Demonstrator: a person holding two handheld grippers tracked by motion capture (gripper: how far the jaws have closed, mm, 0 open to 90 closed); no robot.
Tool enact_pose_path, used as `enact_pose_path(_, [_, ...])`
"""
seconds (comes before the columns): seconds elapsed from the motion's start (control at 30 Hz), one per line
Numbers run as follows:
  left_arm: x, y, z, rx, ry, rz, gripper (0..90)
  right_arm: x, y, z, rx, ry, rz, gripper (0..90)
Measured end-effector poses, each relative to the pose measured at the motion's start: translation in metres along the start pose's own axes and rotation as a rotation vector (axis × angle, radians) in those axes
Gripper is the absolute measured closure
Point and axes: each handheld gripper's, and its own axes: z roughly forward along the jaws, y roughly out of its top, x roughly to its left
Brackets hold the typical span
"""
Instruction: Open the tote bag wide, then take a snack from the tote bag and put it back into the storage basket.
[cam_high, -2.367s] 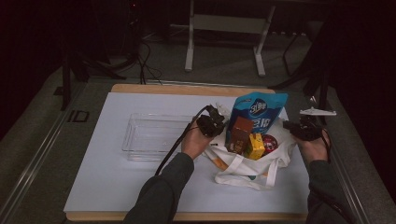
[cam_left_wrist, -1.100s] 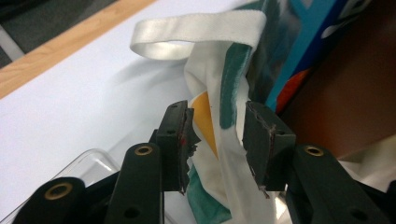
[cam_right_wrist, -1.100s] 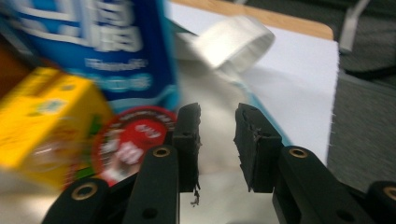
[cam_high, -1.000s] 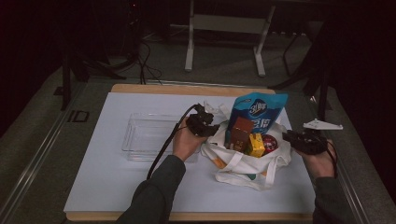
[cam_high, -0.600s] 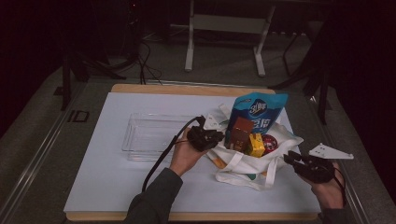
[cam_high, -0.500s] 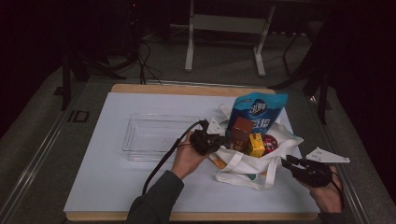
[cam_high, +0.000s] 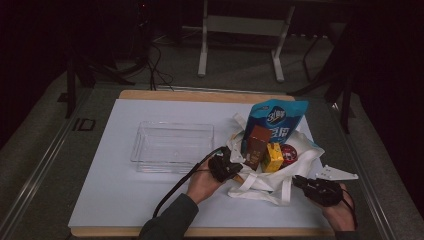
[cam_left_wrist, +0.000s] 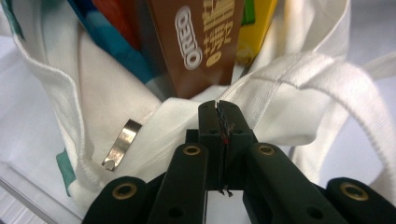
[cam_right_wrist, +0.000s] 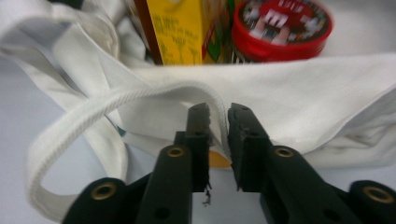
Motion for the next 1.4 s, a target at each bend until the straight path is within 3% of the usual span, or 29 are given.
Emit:
enact_pose_path(0.1, [-0.003,-0.001,0.007,0.043,0.043,0.025,89.9,0.003,-0.005,0.015,0.038,-0.021,-0.003,85.2])
enact_pose_path(0.2, [-0.001,-0.003,0.012,0.063,0.082,0.016,90.0,0.004,-0.005,0.023,0.043,-0.023,0.009,86.1])
enact_pose_path(0.3, [0.003,-0.003,0.014,0.062,0.067,-0.011,90.0,0.007,0.001,0.031,0.074,-0.052,0.003,85.6])
enact_pose_path(0.43, [0.003,-0.002,0.011,0.055,0.067,-0.007,89.9,0.011,0.001,0.038,0.074,-0.074,0.029,85.0])
enact_pose_path(0.53, [0.007,-0.003,0.007,0.014,0.039,-0.047,89.5,0.010,-0.001,0.037,0.060,-0.071,0.042,84.7])
enact_pose_path(0.6, [0.007,-0.003,0.007,0.014,0.039,-0.047,89.4,0.010,-0.001,0.037,0.059,-0.068,0.044,84.7])
enact_pose_path(0.63, [0.011,-0.003,0.000,-0.021,0.026,-0.078,89.5,0.009,-0.002,0.038,0.055,-0.067,0.046,84.6])
enact_pose_path(0.87, [0.017,0.004,-0.011,-0.078,0.066,-0.104,89.5,0.009,-0.001,0.037,0.059,-0.062,0.032,84.4])
enact_pose_path(1.0, [0.020,0.010,-0.007,-0.070,0.077,-0.099,89.3,0.008,-0.002,0.037,0.055,-0.057,0.030,84.3])
enact_pose_path(1.23, [0.017,0.019,0.007,-0.035,0.075,-0.054,89.2,0.008,-0.001,0.038,0.057,-0.062,0.023,83.7])
enact_pose_path(1.4, [0.017,0.016,0.012,-0.013,0.043,-0.054,89.1,0.009,-0.001,0.038,0.056,-0.062,0.020,83.2])
